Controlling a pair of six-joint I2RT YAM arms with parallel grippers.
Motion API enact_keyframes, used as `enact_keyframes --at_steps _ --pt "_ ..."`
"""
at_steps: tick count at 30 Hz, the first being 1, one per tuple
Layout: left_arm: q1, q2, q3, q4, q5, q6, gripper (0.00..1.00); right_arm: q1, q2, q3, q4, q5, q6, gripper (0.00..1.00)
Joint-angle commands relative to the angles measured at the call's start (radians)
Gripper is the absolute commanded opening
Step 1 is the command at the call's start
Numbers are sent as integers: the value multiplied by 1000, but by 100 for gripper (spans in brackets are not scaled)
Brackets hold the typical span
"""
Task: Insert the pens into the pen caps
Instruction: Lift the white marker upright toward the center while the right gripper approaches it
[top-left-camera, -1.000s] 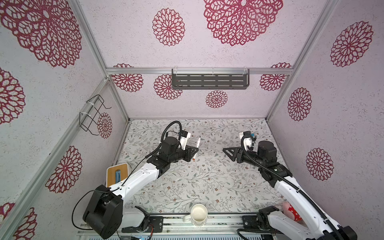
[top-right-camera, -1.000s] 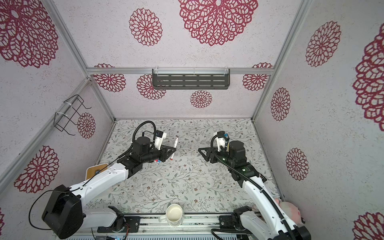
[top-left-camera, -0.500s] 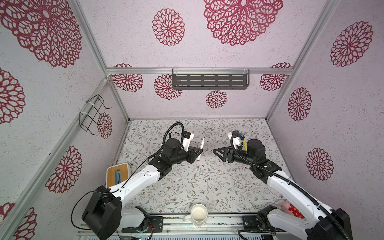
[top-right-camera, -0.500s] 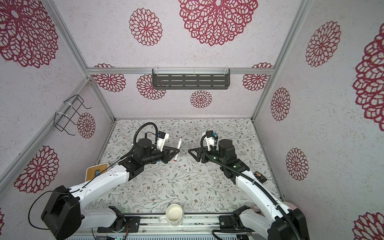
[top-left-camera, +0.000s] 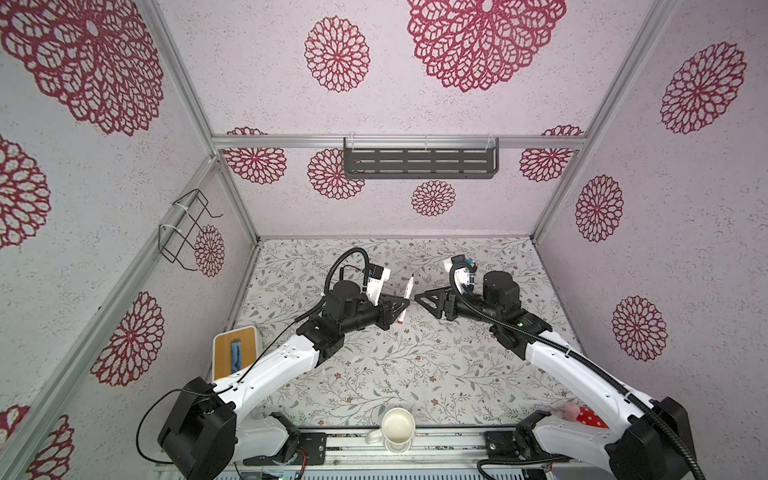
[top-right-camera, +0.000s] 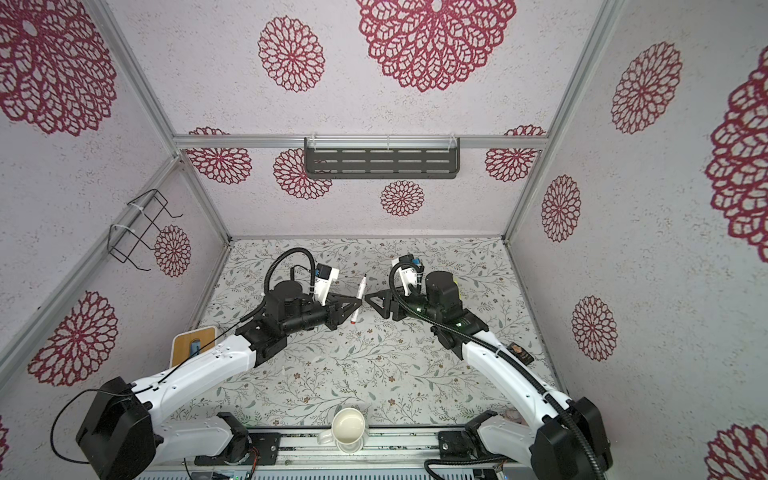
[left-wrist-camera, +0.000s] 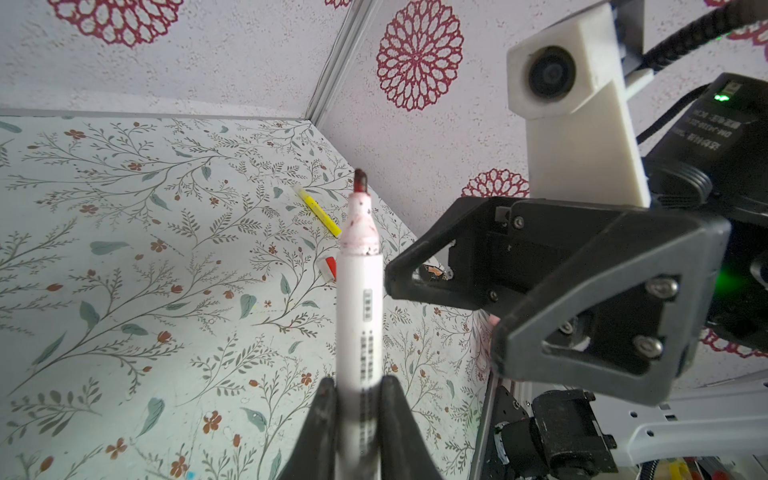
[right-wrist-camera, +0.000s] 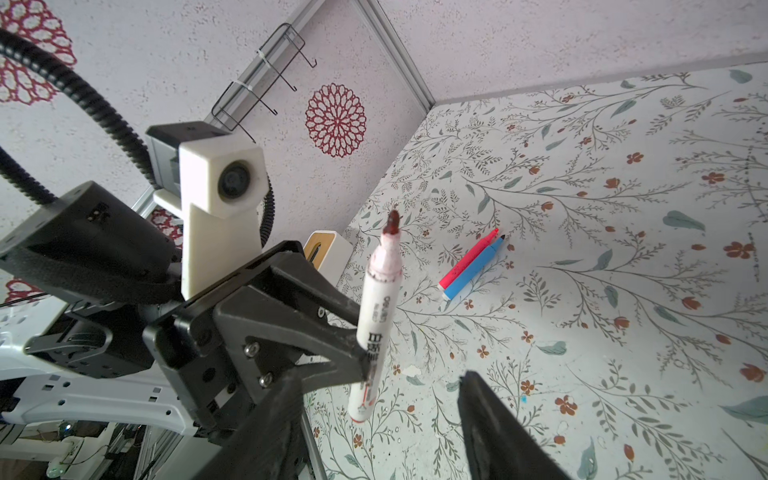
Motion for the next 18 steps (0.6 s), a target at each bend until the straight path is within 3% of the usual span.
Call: enact_keyframes --at_steps 1,18 --pt "-29 -26 -13 43 -11 -1 7 13 11 48 54 -4 9 63" --pt "-75 -32 -13 51 -33 3 7 43 120 127 96 2 41 59"
